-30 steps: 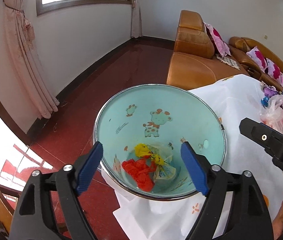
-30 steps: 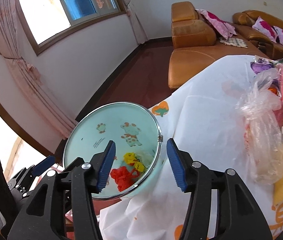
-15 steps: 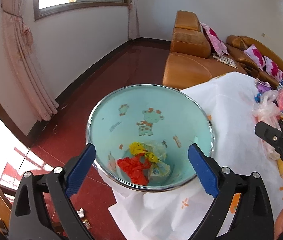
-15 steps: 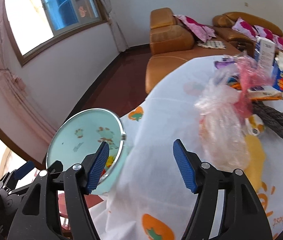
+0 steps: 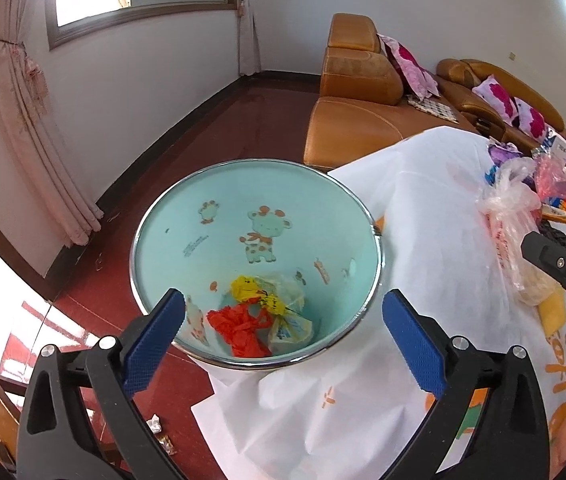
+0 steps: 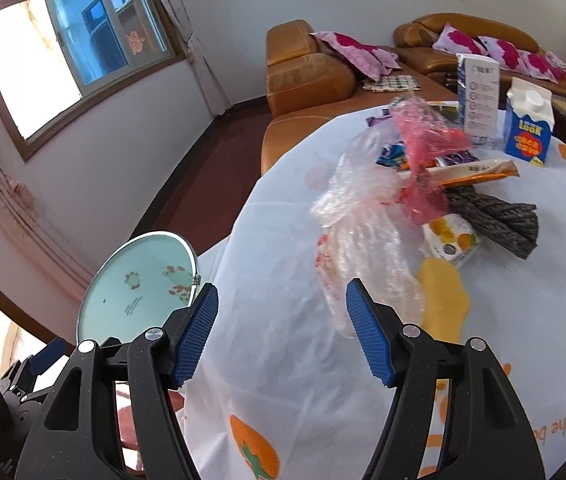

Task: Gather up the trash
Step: 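Reach right tool to the yellow sponge and grasp it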

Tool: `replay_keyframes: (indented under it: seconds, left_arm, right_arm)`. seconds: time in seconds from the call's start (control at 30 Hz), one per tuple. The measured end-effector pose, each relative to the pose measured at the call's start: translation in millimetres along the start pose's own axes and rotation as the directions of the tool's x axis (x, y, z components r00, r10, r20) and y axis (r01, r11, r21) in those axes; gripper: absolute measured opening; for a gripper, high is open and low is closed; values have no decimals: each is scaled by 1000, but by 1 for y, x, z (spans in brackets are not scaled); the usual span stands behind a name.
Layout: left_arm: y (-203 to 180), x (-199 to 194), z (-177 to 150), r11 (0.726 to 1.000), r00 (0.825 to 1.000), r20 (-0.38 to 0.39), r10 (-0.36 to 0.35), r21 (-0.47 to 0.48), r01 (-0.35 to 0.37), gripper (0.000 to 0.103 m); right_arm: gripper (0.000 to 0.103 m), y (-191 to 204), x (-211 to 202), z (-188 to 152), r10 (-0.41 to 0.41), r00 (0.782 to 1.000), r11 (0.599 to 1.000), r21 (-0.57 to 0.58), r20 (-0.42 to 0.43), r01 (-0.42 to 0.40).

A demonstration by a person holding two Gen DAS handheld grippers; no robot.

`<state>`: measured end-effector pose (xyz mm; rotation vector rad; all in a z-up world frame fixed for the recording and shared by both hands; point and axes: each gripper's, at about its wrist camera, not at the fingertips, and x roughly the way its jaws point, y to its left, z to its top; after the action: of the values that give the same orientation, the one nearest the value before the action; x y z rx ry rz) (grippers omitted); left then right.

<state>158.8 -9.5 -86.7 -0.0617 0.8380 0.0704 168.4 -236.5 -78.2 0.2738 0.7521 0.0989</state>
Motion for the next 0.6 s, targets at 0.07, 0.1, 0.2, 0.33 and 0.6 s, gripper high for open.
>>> replay_keyframes:
  seconds: [0.07, 0.1, 0.2, 0.33, 0.6]
  left_arm:
    - [-4, 1, -1, 1000, 1000, -5, -5, 10, 5, 97]
    - [-6, 1, -2, 1000, 1000, -6, -6, 14, 6, 97]
    - [-12, 2, -4, 1000, 1000, -13, -10, 24, 10, 97]
    - [-18, 7, -6, 999, 1000, -24, -12, 36, 13, 97]
    - [-42, 15, -9, 996, 998, -46, -44, 80, 47, 97]
  right_arm:
    - [66, -13, -3, -1, -15, 1000, 1000, 24, 4, 14]
    - [66, -18, -4, -2, -18, 1000, 999, 34, 4, 18]
    - [66, -41, -11, -5, -54, 999, 996, 65, 9, 53]
    - [65, -75, -20, -10, -103, 995, 988, 117, 8, 101]
    - [56, -103, -21, -14, -136, 991, 979, 151, -8, 136]
